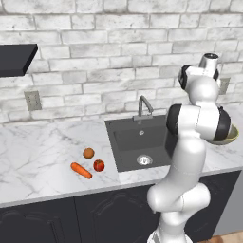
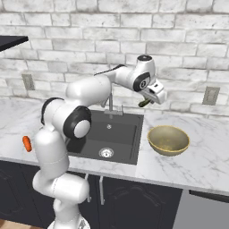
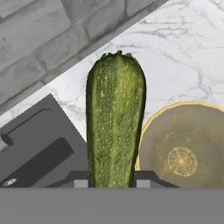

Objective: There is a mixed pile of frozen fruits and vegetables on the counter. Locate all the frozen vegetables and place the items in a bowl on the counter. Take all the frozen fruits and defrost them in a running sink.

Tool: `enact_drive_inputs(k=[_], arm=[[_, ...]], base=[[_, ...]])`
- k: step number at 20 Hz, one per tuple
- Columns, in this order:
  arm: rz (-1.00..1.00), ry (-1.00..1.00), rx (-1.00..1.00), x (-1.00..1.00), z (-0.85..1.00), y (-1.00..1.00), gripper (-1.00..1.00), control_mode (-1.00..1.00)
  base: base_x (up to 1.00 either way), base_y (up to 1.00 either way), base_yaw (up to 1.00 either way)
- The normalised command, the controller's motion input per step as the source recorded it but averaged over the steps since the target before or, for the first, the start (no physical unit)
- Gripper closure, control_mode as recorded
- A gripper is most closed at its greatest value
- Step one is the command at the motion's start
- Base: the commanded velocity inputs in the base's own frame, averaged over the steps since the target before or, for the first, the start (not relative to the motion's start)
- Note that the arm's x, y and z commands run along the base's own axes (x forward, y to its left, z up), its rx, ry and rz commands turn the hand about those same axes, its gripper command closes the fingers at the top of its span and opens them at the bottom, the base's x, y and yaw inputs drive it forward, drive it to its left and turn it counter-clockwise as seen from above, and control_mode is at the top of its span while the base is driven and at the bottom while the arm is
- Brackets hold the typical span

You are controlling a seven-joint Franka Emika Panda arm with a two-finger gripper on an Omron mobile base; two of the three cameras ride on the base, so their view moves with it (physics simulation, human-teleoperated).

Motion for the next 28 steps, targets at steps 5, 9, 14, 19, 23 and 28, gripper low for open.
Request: enact_drive_inputs(k=[5, 9, 14, 19, 23, 28], arm=[[0.00, 0.05, 0.00, 0.00, -0.16, -0.30, 1.00, -1.00], [0.00, 0.04, 0.00, 0.00, -0.16, -0.29, 1.00, -1.00], [0.00, 0.04, 0.00, -0.01, -0.13, -0.21, 1.00, -1.00], [-0.02, 0.03, 0.00, -0.06, -0.18, -0.12, 1.00, -1.00], [-0.02, 0.02, 0.00, -0.09, -0.19, -0.11, 1.00, -1.00], [-0.03, 0.02, 0.00, -0.09, -0.18, -0.10, 1.00, -1.00]], base=[[0.00, 0.00, 0.00], [0.00, 0.00, 0.00], [0.00, 0.00, 0.00], [0.00, 0.00, 0.00], [0.00, 0.00, 0.00], [0.00, 0.00, 0.00]])
